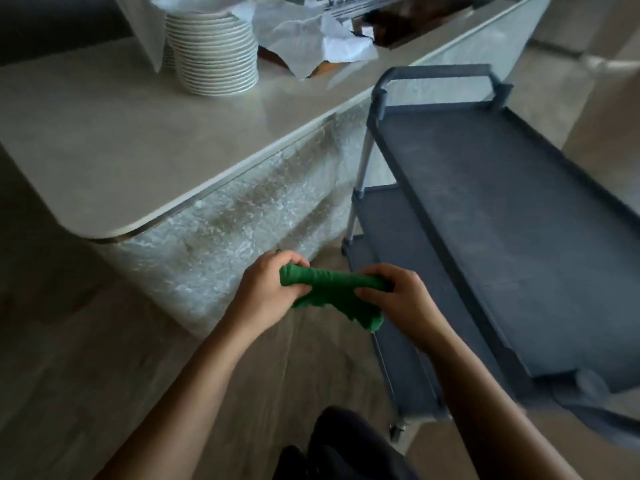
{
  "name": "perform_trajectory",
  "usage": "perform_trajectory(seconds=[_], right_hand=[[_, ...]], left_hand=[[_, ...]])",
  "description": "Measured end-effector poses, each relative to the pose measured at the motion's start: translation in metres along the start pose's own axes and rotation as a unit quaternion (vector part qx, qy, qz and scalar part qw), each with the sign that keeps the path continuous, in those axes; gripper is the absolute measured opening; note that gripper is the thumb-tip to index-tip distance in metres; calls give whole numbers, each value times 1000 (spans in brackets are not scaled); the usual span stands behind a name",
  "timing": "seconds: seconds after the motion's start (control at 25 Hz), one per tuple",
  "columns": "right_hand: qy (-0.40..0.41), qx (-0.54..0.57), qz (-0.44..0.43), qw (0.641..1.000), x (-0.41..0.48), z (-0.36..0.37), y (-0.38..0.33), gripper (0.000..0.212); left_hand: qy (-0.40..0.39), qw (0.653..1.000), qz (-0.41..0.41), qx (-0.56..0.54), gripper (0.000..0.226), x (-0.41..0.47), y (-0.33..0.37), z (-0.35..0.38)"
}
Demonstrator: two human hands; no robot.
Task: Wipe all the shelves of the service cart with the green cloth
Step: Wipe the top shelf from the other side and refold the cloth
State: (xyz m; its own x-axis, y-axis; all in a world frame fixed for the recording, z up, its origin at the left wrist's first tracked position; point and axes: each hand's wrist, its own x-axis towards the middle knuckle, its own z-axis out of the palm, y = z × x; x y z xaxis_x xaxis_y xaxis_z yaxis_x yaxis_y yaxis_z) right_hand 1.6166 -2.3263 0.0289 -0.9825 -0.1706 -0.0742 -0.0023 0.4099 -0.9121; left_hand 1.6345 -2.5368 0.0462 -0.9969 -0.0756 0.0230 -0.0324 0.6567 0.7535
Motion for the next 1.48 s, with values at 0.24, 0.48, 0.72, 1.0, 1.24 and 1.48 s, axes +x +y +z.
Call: perform_trajectory(seconds=[0.24,0.48,0.72,1.0,1.24,1.48], right_hand=[[100,40,27,994,38,-41,13,15],[107,313,122,936,83,-90,29,21],[128,489,220,835,136,-127,28,27],[163,740,73,648,214,-120,23,39],[222,756,10,616,291,-98,18,72],[209,742,70,633,343,-102,25,51]], left_hand=[[-56,994,88,39,18,84,21,22],[-240,959,71,-131,18,168,56,48],[-324,904,4,-279,20,236,76,86],[-332,866,-4,-373,13,318,93,111],[-429,789,-37,-438,6,393,94,112],[-426,791,-64,-435,11,441,92,131]])
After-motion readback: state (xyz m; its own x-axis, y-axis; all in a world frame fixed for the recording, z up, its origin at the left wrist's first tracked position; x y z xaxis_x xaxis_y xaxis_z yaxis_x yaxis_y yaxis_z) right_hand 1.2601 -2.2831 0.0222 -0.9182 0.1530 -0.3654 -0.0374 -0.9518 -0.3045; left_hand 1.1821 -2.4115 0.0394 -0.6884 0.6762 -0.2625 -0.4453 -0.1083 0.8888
